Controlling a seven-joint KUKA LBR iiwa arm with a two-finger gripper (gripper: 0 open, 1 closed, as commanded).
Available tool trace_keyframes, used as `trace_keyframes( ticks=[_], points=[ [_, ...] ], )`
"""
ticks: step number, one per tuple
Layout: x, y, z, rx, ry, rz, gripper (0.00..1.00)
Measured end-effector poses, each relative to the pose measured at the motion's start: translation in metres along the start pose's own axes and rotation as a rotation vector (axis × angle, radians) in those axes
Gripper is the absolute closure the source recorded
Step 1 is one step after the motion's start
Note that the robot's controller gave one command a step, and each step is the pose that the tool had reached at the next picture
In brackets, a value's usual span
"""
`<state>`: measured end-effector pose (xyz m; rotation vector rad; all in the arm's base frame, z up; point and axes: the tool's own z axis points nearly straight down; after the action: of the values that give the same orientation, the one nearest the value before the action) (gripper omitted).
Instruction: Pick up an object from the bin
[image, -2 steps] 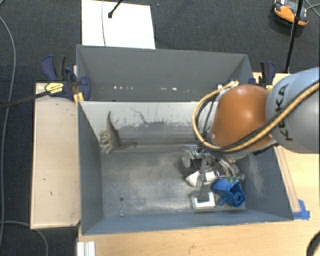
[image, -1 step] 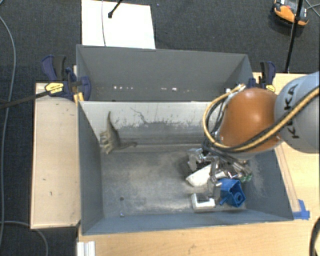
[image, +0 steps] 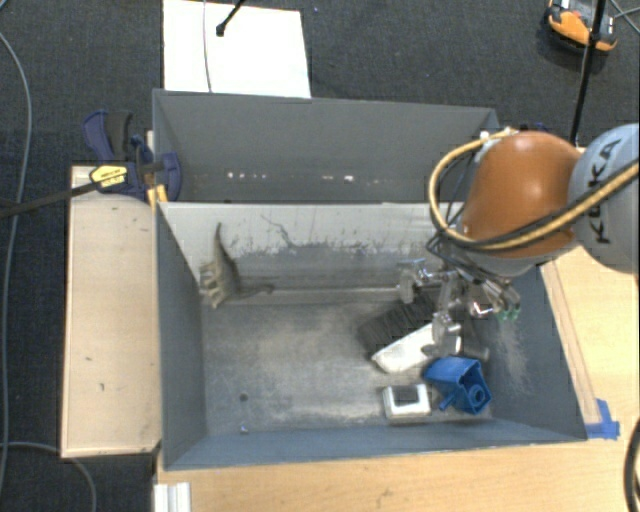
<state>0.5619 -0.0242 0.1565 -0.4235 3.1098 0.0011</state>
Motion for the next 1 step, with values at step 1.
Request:
trace_keyframes(
  ticks=[1],
  points=[
    [0.0117, -0.0334, 0.0583, 0.002, -0.002, -0.253, 0.0]
  ],
)
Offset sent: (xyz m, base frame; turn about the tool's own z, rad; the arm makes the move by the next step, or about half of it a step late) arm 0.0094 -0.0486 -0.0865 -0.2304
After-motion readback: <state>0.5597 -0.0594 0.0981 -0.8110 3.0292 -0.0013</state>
